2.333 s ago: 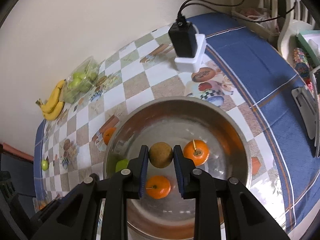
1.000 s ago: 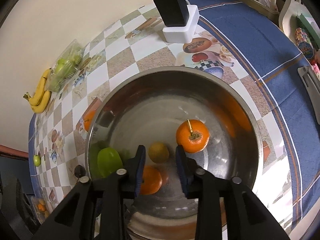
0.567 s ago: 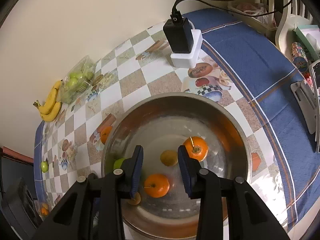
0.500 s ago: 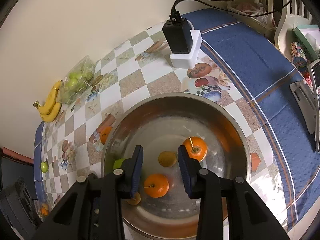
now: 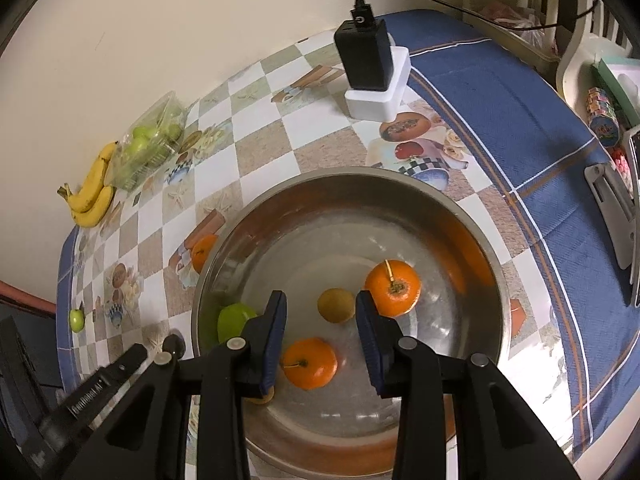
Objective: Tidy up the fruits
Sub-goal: 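Withdraw both tools from the plate toward the stemmed pair of dark plums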
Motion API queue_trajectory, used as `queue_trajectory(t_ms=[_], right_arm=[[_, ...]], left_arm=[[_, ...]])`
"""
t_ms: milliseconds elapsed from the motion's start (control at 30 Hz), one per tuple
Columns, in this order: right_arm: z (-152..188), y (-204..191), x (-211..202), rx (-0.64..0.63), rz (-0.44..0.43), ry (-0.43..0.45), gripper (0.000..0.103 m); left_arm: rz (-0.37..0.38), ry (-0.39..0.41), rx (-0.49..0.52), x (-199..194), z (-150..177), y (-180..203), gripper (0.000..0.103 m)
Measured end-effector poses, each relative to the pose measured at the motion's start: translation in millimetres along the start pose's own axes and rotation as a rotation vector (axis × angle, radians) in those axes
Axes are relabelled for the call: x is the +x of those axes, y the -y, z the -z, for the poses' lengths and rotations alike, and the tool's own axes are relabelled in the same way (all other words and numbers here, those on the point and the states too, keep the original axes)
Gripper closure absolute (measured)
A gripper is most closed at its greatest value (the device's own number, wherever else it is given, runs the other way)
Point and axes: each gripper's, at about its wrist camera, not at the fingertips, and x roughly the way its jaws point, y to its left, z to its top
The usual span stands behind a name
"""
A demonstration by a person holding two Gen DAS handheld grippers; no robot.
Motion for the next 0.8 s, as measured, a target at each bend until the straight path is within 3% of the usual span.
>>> queue_trajectory(t_ms=[133, 200, 233, 267, 400, 467, 567, 800], right_arm=[[0.1, -1.2, 0.3, -0.013, 0.009, 0.002, 0.066], [0.2, -2.7, -0.5, -0.025, 0.021, 0.01, 0.059], [0.2, -3.6, -0.7, -0.029, 0.029, 0.016, 0.045], [0.3, -4.2, -0.9, -0.031, 0.034, 0.02, 0.036], [0.6, -6.0, -1.0, -0.045, 0.05, 0.032, 0.031], [0.8, -5.6, 0.4, -0.048, 0.054, 0.034, 0.018], [1.0, -5.6, 1.7, -0.053, 0.053, 0.04, 0.014], [1.5, -6.9, 4.3, -0.062, 0.05, 0.034, 0.012]], left_arm=[[0.003, -0.001, -0.041, -1.4, -3.5, -10.9, 0.073], [-0.015, 0.001, -0.05, -1.1, -4.2, -12.9, 0.048], [-0.025, 0.003, -0.053, -0.5, -4.0, -12.9, 0.025], [-0.034, 0.003, -0.057, -0.2, -3.9, -13.2, 0.02], [-0.054, 0.006, -0.058, 1.1, -4.0, -15.6, 0.015], [-0.064, 0.003, -0.062, 2.7, -3.7, -17.5, 0.006], [-0.072, 0.003, -0.074, 4.8, -3.5, -20.7, 0.002], [-0.1, 0.017, -0.089, 5.1, -3.6, -25.8, 0.0]])
